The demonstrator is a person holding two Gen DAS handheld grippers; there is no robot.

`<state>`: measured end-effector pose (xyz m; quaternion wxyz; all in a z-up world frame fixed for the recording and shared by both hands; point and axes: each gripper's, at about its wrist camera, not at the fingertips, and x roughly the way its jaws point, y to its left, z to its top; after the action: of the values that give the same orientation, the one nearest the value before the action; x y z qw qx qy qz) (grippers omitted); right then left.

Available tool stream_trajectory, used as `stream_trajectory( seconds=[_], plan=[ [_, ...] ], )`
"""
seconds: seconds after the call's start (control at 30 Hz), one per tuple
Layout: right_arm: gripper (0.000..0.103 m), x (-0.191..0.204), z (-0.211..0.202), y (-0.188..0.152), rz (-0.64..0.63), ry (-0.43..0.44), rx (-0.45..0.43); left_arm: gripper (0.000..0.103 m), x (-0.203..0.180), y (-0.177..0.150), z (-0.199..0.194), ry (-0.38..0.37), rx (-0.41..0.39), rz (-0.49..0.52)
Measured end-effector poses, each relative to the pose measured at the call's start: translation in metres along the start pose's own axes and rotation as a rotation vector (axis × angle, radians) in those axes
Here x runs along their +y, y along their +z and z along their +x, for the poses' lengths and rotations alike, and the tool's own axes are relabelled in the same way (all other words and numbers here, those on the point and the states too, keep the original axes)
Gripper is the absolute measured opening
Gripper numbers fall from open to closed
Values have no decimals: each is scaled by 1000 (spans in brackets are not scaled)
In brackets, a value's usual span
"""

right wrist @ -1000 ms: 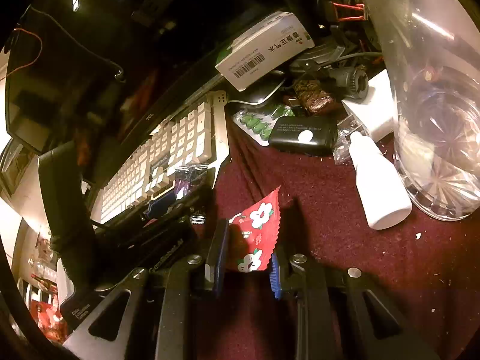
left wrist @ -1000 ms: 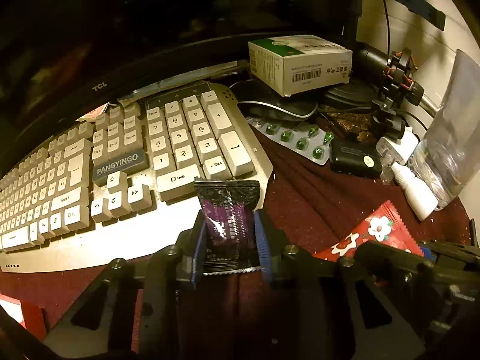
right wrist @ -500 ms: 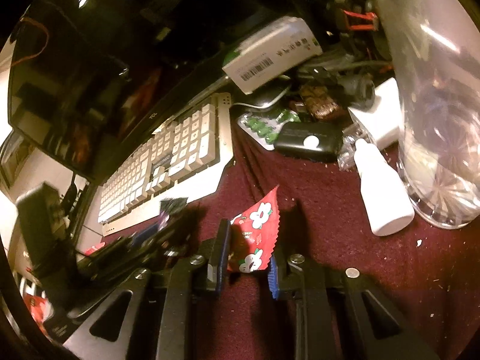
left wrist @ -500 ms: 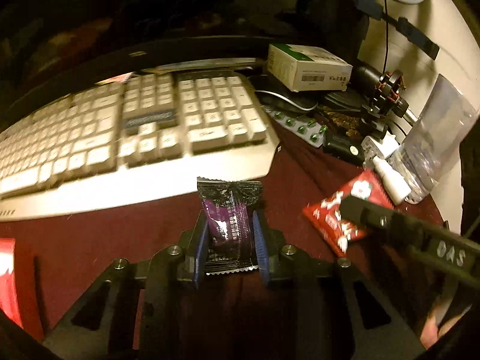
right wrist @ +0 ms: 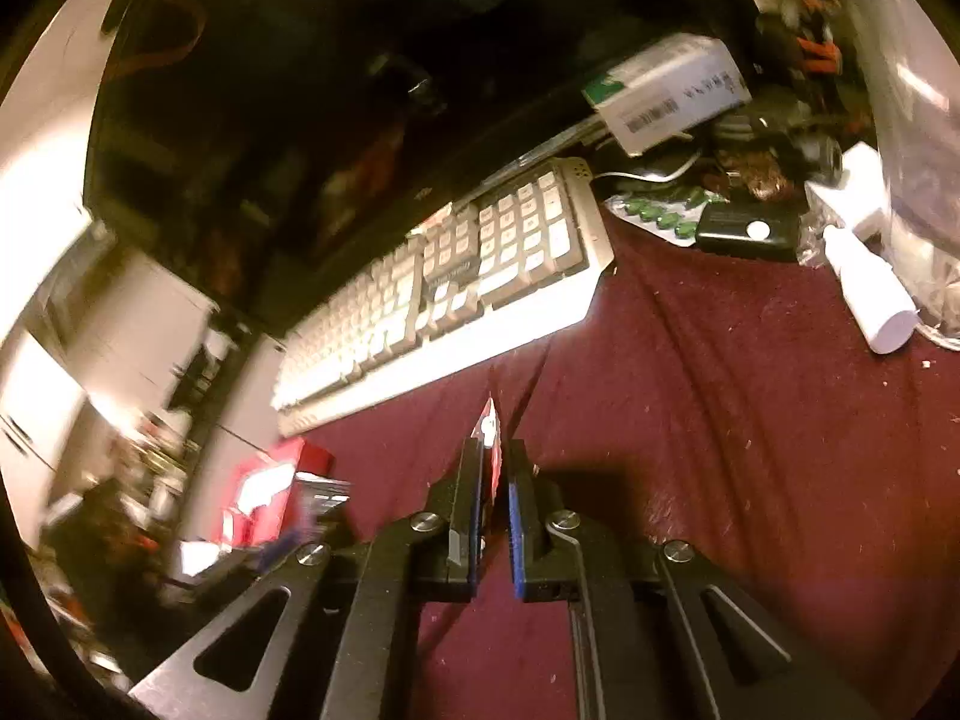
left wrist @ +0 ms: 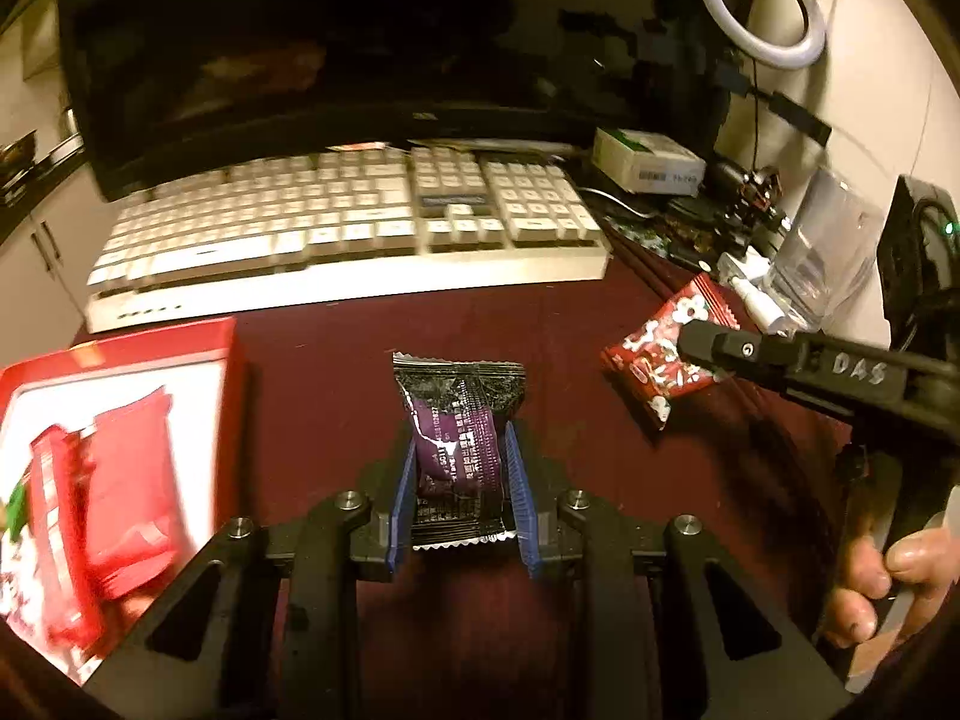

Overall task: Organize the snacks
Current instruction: 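Carry the purple and red flower-print packets to the tray and release both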

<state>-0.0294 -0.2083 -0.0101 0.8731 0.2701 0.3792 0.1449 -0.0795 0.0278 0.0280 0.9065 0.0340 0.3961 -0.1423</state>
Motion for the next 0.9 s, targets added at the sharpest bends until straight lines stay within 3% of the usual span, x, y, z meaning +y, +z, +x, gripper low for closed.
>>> stream_trajectory(
  seconds=[0.03, 0.17, 0.4, 0.9],
  plan=[
    [6, 5, 0, -3, -8, -13, -3, 25, 5, -2, -5, -5, -8, -7],
    [6, 14, -1, -13, 57, 107, 23, 25, 24, -10, -27, -9, -42, -16],
    [6, 85, 5, -29, -65, 182, 55, 25, 64, -27, -56, 25, -75, -69],
    [6, 222, 68, -82, -325, 288, 240, 25, 181, -48, -80, 299, -134, -248]
  ],
)
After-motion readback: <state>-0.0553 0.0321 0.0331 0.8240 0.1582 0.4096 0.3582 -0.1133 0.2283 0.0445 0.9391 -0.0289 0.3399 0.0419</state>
